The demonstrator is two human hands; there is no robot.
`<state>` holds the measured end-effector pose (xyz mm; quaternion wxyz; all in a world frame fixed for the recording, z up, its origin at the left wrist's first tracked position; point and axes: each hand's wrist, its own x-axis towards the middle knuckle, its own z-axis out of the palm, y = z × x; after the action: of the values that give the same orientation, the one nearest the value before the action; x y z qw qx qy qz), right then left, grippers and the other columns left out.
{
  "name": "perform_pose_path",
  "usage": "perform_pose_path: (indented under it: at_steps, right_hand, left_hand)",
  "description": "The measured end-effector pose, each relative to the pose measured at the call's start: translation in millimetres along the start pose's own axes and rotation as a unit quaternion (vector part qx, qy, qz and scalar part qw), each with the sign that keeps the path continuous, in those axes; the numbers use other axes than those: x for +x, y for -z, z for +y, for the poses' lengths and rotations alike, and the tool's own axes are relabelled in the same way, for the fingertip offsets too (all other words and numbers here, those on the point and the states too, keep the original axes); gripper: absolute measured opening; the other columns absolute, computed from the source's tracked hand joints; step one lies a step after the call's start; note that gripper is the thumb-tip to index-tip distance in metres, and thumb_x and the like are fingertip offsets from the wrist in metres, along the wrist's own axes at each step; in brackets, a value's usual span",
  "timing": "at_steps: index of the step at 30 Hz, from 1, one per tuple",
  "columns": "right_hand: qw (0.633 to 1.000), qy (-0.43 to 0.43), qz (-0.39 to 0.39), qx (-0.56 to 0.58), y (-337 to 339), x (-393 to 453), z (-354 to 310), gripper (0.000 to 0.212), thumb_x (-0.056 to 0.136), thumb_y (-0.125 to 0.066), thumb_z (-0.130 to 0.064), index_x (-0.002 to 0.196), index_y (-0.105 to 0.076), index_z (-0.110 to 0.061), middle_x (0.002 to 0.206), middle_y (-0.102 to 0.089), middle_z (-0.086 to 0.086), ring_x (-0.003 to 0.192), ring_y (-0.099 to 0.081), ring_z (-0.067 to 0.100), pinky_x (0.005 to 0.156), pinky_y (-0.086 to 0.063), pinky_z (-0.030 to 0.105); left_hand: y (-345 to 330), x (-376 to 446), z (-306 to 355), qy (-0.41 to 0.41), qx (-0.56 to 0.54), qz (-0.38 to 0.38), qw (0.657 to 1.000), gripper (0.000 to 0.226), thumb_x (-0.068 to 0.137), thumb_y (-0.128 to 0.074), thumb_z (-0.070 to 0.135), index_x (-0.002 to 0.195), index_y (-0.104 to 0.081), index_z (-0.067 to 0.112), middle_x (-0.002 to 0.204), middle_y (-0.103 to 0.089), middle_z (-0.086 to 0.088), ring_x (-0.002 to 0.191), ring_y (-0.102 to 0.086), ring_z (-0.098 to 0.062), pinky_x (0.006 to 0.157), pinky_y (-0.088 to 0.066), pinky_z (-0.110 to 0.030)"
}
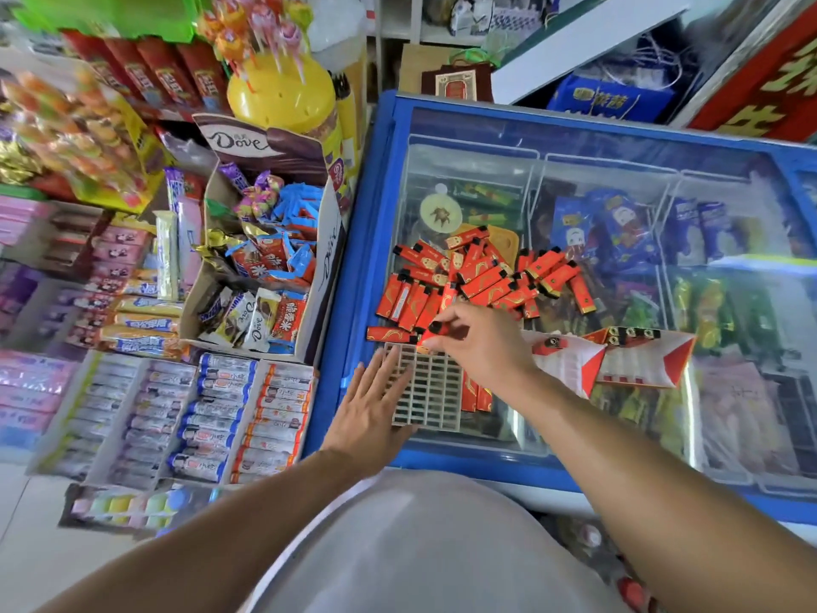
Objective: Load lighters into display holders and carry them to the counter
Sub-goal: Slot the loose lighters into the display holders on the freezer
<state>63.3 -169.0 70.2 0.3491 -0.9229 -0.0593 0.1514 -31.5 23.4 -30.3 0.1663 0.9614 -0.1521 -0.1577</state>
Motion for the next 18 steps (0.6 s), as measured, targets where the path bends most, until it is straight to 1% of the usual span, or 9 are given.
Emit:
perform_pose_path:
  at_steps: [3, 6, 7, 8, 9, 10, 12, 15, 18]
  right_hand:
    - [1.000, 0.008, 0.001, 0.012, -23, 6, -8, 0.029, 0.082, -0.079, -0.044, 0.105, -0.073, -0.028, 0.097, -0.073, -0.013, 0.089, -0.065, 0.004, 0.083, -0.056, 0.032]
    - [1.000, 0.017, -0.002, 0.006, -40, 11, -15, 0.028, 0.088, -0.073, -0.039, 0.113, -0.072, -0.026, 0.102, -0.074, -0.009, 0.092, -0.067, 0.005, 0.082, -0.054, 0.025]
    - [1.000, 0.025, -0.007, 0.001, -44, 12, -18, 0.026, 0.091, -0.071, -0.037, 0.115, -0.071, -0.025, 0.103, -0.074, -0.008, 0.090, -0.067, 0.006, 0.081, -0.054, 0.025]
    - [0.999, 0.034, -0.011, -0.007, -49, 14, -18, 0.025, 0.093, -0.068, -0.035, 0.116, -0.070, -0.025, 0.102, -0.075, -0.007, 0.087, -0.067, 0.006, 0.079, -0.056, 0.028]
    - [0.999, 0.042, -0.013, -0.021, -52, 13, -20, 0.025, 0.095, -0.066, -0.034, 0.118, -0.069, -0.024, 0.101, -0.074, -0.006, 0.080, -0.068, 0.007, 0.075, -0.057, 0.032]
    - [0.998, 0.045, -0.016, -0.040, -55, 13, -21, 0.026, 0.097, -0.064, -0.034, 0.121, -0.067, -0.023, 0.101, -0.074, -0.004, 0.073, -0.067, 0.008, 0.071, -0.058, 0.034]
    - [0.996, 0.047, -0.008, -0.076, -58, 13, -22, 0.031, 0.099, -0.060, -0.035, 0.127, -0.063, -0.021, 0.100, -0.074, -0.001, 0.066, -0.067, 0.011, 0.066, -0.059, 0.037]
    - [0.991, 0.055, 0.003, -0.125, -57, 17, -21, 0.034, 0.100, -0.059, -0.036, 0.130, -0.060, -0.021, 0.094, -0.075, -0.001, 0.054, -0.061, 0.006, 0.059, -0.059, 0.033]
    - [0.988, 0.051, -0.005, -0.144, -52, 18, -17, 0.034, 0.100, -0.059, -0.036, 0.130, -0.060, -0.021, 0.100, -0.075, -0.002, 0.051, -0.058, 0.000, 0.056, -0.058, 0.026]
  left_hand:
    - [-2, -18, -17, 0.031, 0.042, -0.018, 0.998, 0.091, 0.093, -0.058, 0.052, 0.162, -0.008, 0.021, 0.167, 0.015, -0.004, 0.152, 0.021, -0.023, 0.125, 0.003, -0.047]
    - [-2, -26, -22, 0.039, 0.062, -0.017, 0.997, 0.095, 0.087, -0.063, 0.054, 0.161, -0.012, 0.025, 0.168, 0.012, -0.008, 0.152, 0.020, -0.029, 0.122, 0.007, -0.046]
    - [-2, -28, -22, 0.046, 0.060, -0.016, 0.997, 0.096, 0.085, -0.064, 0.056, 0.161, -0.012, 0.026, 0.168, 0.010, -0.008, 0.152, 0.021, -0.029, 0.121, 0.008, -0.046]
    - [-3, -29, -23, 0.046, 0.062, -0.020, 0.997, 0.097, 0.085, -0.063, 0.058, 0.161, -0.011, 0.028, 0.168, 0.009, -0.006, 0.151, 0.024, -0.028, 0.121, 0.009, -0.046]
    - [-3, -29, -25, 0.041, 0.072, -0.028, 0.996, 0.098, 0.086, -0.060, 0.060, 0.161, -0.005, 0.030, 0.168, 0.013, -0.002, 0.150, 0.029, -0.025, 0.121, 0.012, -0.045]
    - [-4, -29, -26, 0.035, 0.080, -0.044, 0.995, 0.097, 0.089, -0.056, 0.062, 0.160, 0.004, 0.032, 0.166, 0.019, 0.003, 0.147, 0.035, -0.023, 0.121, 0.016, -0.045]
    - [-2, -29, -28, 0.030, 0.081, -0.079, 0.993, 0.097, 0.092, -0.050, 0.061, 0.157, 0.016, 0.033, 0.161, 0.030, 0.008, 0.142, 0.043, -0.023, 0.120, 0.021, -0.047]
    - [3, -30, -28, 0.027, 0.090, -0.086, 0.992, 0.098, 0.093, -0.051, 0.058, 0.155, 0.021, 0.032, 0.158, 0.037, 0.008, 0.140, 0.046, -0.023, 0.119, 0.022, -0.051]
    - [3, -29, -29, 0.001, 0.113, -0.083, 0.990, 0.098, 0.093, -0.049, 0.061, 0.154, 0.020, 0.027, 0.159, 0.035, 0.010, 0.140, 0.045, -0.022, 0.116, 0.024, -0.053]
